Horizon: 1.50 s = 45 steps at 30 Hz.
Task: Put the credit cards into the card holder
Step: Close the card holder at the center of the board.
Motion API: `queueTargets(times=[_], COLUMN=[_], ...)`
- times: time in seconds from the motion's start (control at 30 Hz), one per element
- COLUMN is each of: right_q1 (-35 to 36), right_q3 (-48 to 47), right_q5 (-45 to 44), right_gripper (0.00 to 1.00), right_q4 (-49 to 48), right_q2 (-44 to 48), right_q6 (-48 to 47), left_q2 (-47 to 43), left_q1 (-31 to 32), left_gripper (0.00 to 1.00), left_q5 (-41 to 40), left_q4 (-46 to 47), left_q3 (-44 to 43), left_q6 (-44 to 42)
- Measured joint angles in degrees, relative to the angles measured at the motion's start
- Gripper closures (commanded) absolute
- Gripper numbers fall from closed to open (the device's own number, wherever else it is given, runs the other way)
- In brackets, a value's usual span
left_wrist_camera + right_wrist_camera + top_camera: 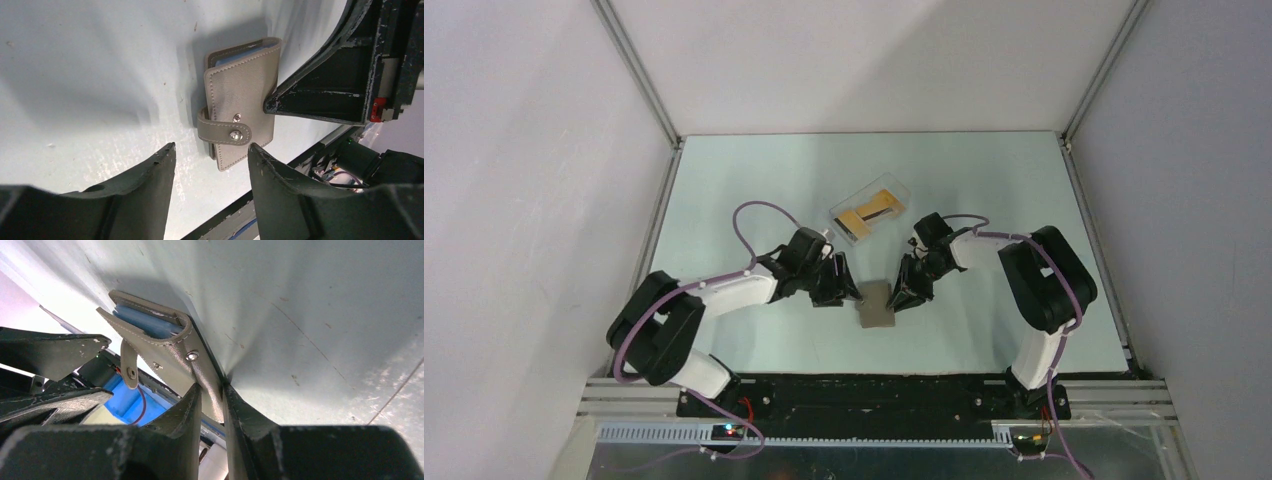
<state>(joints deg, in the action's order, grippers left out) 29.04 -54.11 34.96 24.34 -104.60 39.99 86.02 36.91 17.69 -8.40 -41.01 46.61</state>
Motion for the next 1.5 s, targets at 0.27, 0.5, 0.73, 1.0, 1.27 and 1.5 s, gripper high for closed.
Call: queueTargets(times=[0.27, 0.5, 0.73, 1.0, 1.27, 1.5], right_q1=[0.0, 0.3, 0.0, 1.7, 2.4, 2.4], right_q3=[0.0, 0.0, -2.3, -5.2, -5.3, -5.3], right_q5=[0.9, -4.2, -3.8, 0.6, 2.3, 2.8], right_gripper=[0.56, 0.4, 0.52, 0.62, 0.61, 0.6], right_q4=[-0.7, 0.1, 1.5, -1.5, -2.1, -2.5], right_q2=[0.0, 6.1, 9.7, 2.4, -1.6, -1.7], right_q6=[0.1, -1.2, -2.2, -1.9, -1.2, -1.0], left_q2=[-2.3, -1.3, 1.2, 4.8, 8.5, 8.6], left_q1=[-2.7, -3.7, -4.2, -4.1, -2.5, -2.2], left_gripper=[0.47, 0.64, 0.71, 0.75, 0.75, 0.75], left_q5=[0.7, 3.5, 6.2, 8.4, 9.0, 8.5], left_q4=[0.5, 2.5, 4.6, 7.1, 8.4, 8.6], left_q3=[1.3, 2.2, 2.6, 2.6, 0.8, 0.5], left_q6=[0.0, -0.1, 0.0, 0.5, 1.6, 2.4])
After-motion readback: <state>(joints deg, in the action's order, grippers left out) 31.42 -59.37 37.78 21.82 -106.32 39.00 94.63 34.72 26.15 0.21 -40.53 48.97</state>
